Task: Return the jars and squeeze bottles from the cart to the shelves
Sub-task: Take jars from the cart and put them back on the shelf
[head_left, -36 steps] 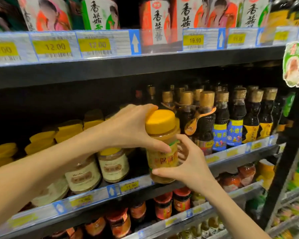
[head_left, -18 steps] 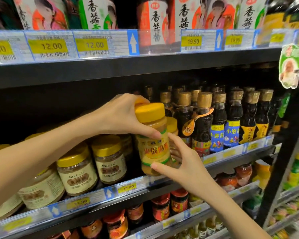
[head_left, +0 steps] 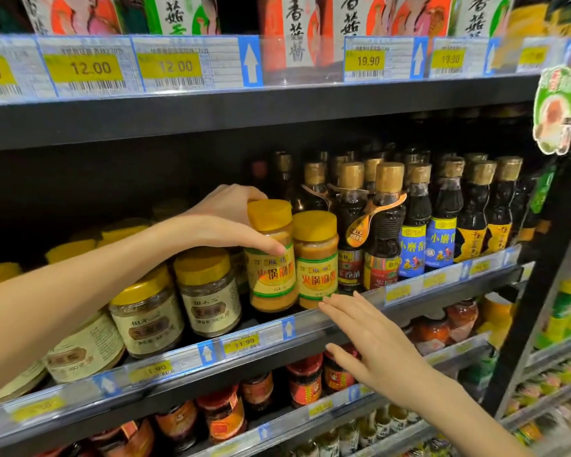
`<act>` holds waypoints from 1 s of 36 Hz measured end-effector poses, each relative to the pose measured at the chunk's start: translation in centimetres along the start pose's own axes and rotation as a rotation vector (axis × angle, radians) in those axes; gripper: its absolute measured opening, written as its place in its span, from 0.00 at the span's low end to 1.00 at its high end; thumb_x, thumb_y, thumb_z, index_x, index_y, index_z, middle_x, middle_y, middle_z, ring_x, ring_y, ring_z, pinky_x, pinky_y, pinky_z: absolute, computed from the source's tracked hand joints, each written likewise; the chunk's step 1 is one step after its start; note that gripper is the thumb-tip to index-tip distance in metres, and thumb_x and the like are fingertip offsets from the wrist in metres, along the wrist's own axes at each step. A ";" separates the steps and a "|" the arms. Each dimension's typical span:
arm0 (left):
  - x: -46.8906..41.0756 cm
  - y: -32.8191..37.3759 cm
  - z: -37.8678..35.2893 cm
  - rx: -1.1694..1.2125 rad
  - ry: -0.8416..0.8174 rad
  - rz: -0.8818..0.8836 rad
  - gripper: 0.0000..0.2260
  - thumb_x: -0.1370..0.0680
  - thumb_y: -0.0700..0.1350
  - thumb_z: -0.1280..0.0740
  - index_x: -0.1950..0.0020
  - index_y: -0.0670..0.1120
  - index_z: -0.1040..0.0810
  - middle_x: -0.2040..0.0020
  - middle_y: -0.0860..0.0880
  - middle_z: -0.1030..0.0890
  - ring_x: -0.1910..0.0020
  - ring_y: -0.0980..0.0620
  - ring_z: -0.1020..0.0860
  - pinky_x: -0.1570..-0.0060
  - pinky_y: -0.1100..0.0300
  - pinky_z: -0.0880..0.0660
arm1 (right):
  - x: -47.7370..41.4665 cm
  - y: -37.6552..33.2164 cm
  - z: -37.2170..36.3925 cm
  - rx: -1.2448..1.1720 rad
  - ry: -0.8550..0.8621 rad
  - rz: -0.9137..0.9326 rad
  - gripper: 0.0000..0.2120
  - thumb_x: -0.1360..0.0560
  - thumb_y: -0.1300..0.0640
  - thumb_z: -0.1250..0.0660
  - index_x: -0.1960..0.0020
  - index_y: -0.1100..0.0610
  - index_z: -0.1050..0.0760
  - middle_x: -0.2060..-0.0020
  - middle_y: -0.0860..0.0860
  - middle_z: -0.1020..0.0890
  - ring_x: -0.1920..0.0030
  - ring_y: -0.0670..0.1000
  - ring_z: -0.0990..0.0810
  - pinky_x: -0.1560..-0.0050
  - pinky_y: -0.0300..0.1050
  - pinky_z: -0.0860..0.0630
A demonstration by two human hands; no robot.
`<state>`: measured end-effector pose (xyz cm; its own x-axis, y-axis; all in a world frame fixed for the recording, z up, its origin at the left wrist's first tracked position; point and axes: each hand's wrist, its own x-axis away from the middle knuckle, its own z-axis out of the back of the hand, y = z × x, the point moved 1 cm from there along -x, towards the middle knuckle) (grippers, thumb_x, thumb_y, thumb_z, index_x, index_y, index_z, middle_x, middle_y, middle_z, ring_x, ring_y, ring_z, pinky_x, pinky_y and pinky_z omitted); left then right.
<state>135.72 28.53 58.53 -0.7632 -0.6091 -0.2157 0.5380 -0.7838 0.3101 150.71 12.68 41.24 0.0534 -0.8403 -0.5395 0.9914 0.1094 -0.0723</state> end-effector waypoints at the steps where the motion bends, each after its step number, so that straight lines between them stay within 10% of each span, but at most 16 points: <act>1: -0.1 -0.1 -0.2 -0.005 -0.007 0.007 0.37 0.38 0.59 0.24 0.32 0.51 0.32 0.47 0.55 0.27 0.54 0.59 0.28 0.65 0.70 0.32 | 0.0 0.0 0.0 0.011 0.009 0.010 0.24 0.26 0.47 0.42 0.34 0.57 0.29 0.39 0.49 0.22 0.38 0.47 0.26 0.30 0.45 0.38; 12: 0.2 -0.8 -2.2 -0.143 -0.049 0.117 0.46 0.39 0.62 0.25 0.27 0.51 0.39 0.29 0.47 0.34 0.31 0.45 0.35 0.40 0.53 0.30 | 0.4 0.0 -0.3 0.048 0.038 0.031 0.24 0.26 0.49 0.41 0.32 0.57 0.33 0.37 0.52 0.23 0.36 0.51 0.25 0.35 0.53 0.28; 20: -0.1 -1.3 -2.5 -0.156 -0.072 0.118 0.46 0.39 0.61 0.24 0.26 0.51 0.40 0.28 0.47 0.35 0.30 0.46 0.35 0.39 0.52 0.31 | 0.6 0.1 -0.4 0.068 -0.014 -0.005 0.25 0.26 0.48 0.43 0.31 0.56 0.34 0.35 0.49 0.25 0.33 0.47 0.32 0.28 0.43 0.45; 36: 1.3 -0.9 -2.2 -0.329 -0.084 0.019 0.50 0.36 0.64 0.27 0.24 0.49 0.51 0.25 0.46 0.41 0.27 0.46 0.39 0.32 0.53 0.37 | 0.7 0.9 -0.4 0.042 -0.064 0.052 0.26 0.25 0.48 0.43 0.29 0.56 0.37 0.33 0.50 0.27 0.32 0.48 0.34 0.29 0.46 0.44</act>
<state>134.98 28.18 55.91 -0.7711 -0.6230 -0.1313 0.6290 -0.7774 -0.0054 151.55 12.35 40.46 0.1107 -0.8666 -0.4866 0.9912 0.1322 -0.0098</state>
